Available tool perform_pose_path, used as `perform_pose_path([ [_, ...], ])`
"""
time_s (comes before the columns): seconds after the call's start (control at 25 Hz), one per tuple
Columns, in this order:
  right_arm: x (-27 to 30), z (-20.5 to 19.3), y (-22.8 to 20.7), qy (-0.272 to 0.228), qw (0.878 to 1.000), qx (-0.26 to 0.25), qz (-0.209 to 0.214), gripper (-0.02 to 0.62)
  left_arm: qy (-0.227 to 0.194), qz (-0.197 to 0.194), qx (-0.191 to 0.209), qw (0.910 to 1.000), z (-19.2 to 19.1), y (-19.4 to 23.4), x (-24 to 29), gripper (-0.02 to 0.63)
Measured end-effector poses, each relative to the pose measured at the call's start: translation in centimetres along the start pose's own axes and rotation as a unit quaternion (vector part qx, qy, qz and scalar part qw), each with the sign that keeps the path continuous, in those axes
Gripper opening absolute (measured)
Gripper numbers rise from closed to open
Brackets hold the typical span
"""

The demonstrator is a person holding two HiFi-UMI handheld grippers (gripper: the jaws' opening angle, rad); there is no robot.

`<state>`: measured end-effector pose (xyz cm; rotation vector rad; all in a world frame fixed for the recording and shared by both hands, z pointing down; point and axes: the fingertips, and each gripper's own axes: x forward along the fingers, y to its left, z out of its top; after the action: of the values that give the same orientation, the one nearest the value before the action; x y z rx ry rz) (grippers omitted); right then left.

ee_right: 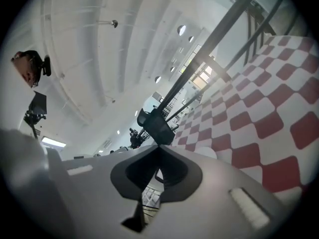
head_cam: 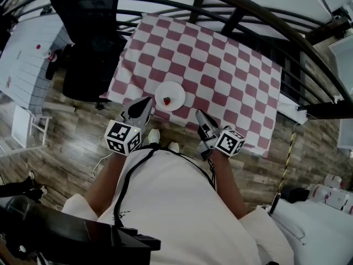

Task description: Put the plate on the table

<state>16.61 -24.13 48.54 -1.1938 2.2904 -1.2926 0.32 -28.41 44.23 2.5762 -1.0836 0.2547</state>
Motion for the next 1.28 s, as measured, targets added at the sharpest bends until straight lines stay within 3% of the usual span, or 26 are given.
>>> perform_pose_path([
  [0.24, -1.8, 2.8, 3.1, -0.042, 0.997, -0.056, 0.012, 0.006, -0.016, -0.01, 0.006, 0.9998, 1.6, -0.9, -0.6, 0.006],
  [0.4, -2.2, 3.4, 4.1, -0.044, 0.996, -0.083, 0.011, 0.006, -0.022, -0.017, 0.01, 0.9996, 2.4, -1.2, -0.5, 0.006],
  [1.28, -0.4, 1.8, 2.9, -0.013, 0.996, -0.091, -0.006, 0.006, -0.014, -0.016, -0.006, 0.9998, 1.4, -0.2, -0.1, 0.006],
])
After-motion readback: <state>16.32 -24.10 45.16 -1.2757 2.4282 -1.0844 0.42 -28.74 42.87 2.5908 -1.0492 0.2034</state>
